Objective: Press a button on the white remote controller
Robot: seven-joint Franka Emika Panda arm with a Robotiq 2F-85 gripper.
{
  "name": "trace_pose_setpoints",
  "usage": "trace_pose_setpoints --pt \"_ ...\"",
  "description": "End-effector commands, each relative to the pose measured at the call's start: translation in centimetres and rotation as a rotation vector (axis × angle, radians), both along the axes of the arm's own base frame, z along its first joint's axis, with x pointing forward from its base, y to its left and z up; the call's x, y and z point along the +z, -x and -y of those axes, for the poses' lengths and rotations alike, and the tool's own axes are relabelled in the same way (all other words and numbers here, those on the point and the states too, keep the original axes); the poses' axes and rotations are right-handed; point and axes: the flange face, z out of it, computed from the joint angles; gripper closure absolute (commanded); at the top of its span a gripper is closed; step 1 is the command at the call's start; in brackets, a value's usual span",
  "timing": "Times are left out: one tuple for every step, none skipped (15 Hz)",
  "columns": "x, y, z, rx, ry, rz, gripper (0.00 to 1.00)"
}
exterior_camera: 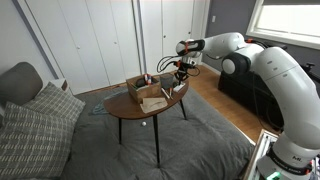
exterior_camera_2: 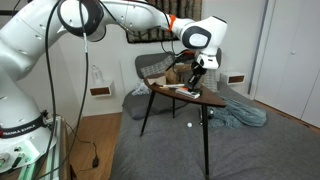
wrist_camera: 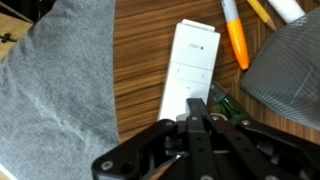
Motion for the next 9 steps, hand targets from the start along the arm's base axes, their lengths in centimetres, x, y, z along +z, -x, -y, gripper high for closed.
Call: trace_pose_setpoints --pt "-0.3 -0.6 0.5 -0.03 -0.006 -0.01 1.0" --pt "-0.6 -0.5 0.5 -0.034 -0.006 -0.016 1.0" --pt "-0.9 -0.5 0.7 -0.039 -0.007 -0.025 1.0" --pt "-1.2 -0.4 1.0 -0.047 -0.009 -0.034 1.0" --pt "-1.8 -0.3 1.4 -0.06 -0.013 -0.048 1.0" --pt "-2.3 -0.2 1.8 -0.074 -0.015 -0.059 1.0" --pt "-2.6 -0.1 2.0 -0.086 -0.018 -0.069 1.0" --pt "-2.5 0.0 2.3 -0.094 -0.021 -0.072 1.0" --pt "-1.9 -0.1 2.1 -0.094 -0.026 -0.068 1.0"
